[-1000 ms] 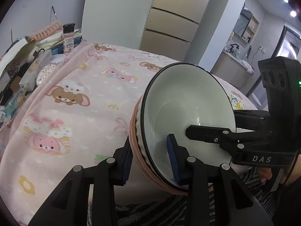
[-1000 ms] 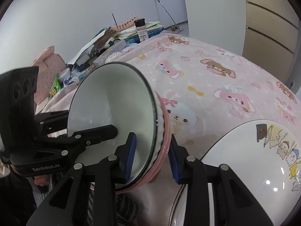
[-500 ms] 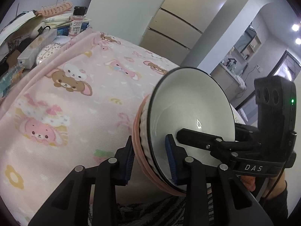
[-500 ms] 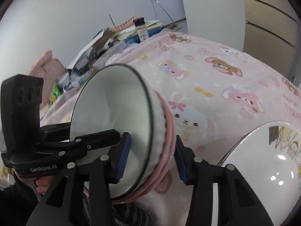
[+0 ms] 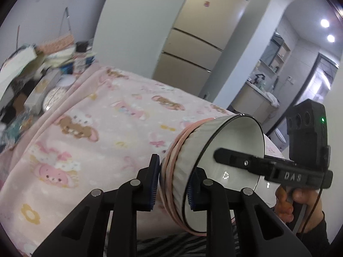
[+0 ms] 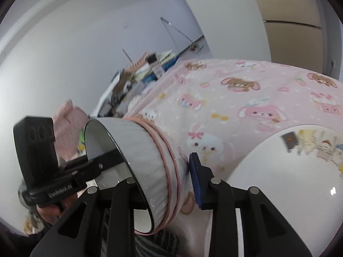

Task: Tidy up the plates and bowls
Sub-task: 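Lift the nested bowls with both tools and carry them over the plate stack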

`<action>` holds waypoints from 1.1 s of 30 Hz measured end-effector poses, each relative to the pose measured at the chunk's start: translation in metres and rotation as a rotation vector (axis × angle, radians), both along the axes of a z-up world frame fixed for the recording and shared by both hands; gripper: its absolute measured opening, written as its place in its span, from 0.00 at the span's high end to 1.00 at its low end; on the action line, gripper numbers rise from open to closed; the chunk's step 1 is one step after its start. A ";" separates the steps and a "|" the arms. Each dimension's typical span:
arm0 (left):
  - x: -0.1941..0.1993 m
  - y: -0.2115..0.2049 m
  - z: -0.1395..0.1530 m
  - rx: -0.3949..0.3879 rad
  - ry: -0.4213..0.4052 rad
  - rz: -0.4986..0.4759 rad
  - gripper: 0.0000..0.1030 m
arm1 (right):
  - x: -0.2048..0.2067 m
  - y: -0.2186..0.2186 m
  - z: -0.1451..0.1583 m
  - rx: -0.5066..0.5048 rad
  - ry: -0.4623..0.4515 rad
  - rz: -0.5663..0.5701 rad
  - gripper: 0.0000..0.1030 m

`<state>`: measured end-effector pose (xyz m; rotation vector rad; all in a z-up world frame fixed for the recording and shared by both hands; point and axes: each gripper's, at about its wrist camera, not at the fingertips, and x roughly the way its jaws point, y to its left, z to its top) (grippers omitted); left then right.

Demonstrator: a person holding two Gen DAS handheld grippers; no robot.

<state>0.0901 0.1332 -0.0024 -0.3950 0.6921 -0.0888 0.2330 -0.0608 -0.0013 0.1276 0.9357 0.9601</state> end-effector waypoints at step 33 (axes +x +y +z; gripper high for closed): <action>0.065 -0.178 0.015 0.080 0.098 -0.277 0.80 | 0.030 -0.183 0.007 0.020 0.187 -0.250 0.71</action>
